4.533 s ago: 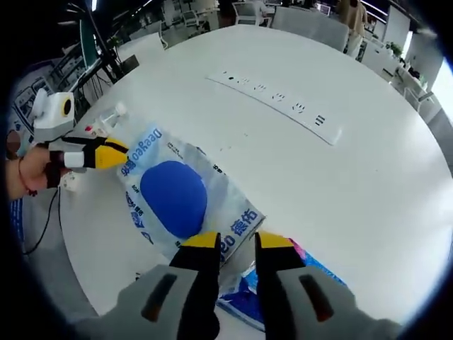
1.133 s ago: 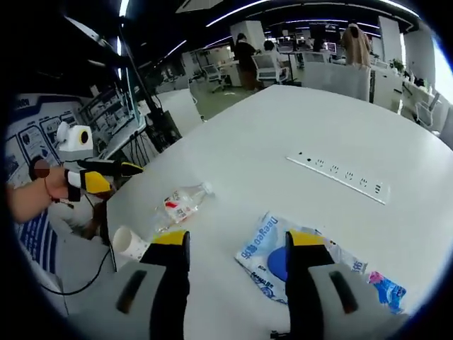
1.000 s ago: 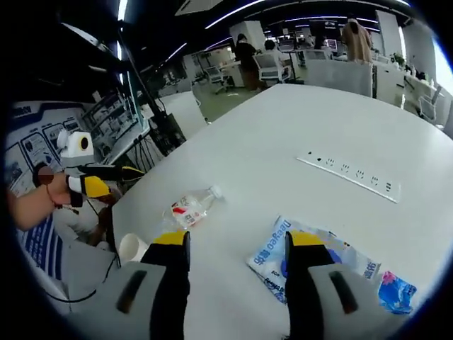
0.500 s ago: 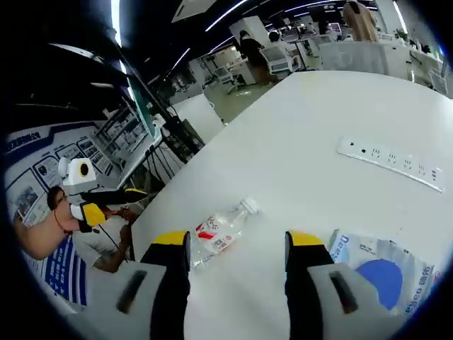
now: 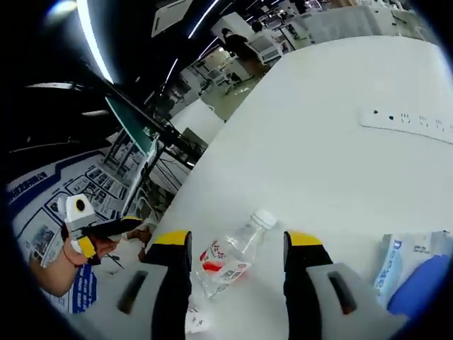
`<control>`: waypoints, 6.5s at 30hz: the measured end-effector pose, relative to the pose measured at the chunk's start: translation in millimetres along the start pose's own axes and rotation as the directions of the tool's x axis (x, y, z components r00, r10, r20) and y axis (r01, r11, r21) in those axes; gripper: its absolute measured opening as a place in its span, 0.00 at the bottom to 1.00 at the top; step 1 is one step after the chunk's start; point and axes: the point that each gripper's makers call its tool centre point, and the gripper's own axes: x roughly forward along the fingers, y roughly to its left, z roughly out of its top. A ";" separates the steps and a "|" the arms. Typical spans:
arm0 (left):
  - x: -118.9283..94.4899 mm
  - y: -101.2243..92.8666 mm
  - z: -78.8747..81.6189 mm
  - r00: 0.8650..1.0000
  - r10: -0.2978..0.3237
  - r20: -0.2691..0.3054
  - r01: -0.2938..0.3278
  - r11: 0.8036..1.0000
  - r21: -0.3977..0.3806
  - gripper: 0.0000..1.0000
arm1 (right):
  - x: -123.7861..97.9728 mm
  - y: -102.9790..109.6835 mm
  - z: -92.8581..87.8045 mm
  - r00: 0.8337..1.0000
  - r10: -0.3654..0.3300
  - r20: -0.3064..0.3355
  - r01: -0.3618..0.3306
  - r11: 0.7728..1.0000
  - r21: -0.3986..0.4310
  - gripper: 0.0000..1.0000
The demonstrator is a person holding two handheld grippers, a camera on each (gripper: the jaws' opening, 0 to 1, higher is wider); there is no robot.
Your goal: Arrange the tabletop items into an orderly group along one side of the table until the central work area is clear of visible clutter.
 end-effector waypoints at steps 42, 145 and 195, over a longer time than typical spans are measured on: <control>15.1 19.0 -16.8 0.995 -0.092 0.042 0.095 0.992 -0.083 0.73 | 65.1 -25.1 -13.6 0.994 0.045 0.103 -0.085 0.898 0.432 0.22; 166.8 -67.5 -11.6 0.826 -0.434 -0.360 0.563 0.585 0.584 0.38 | -53.4 85.1 52.0 0.907 0.078 0.414 0.267 0.654 -0.708 0.19; 185.9 -53.6 -29.6 0.828 -0.391 -0.402 0.560 0.556 0.614 0.46 | -45.1 55.9 32.0 0.936 -0.071 0.344 0.315 0.604 -0.732 0.22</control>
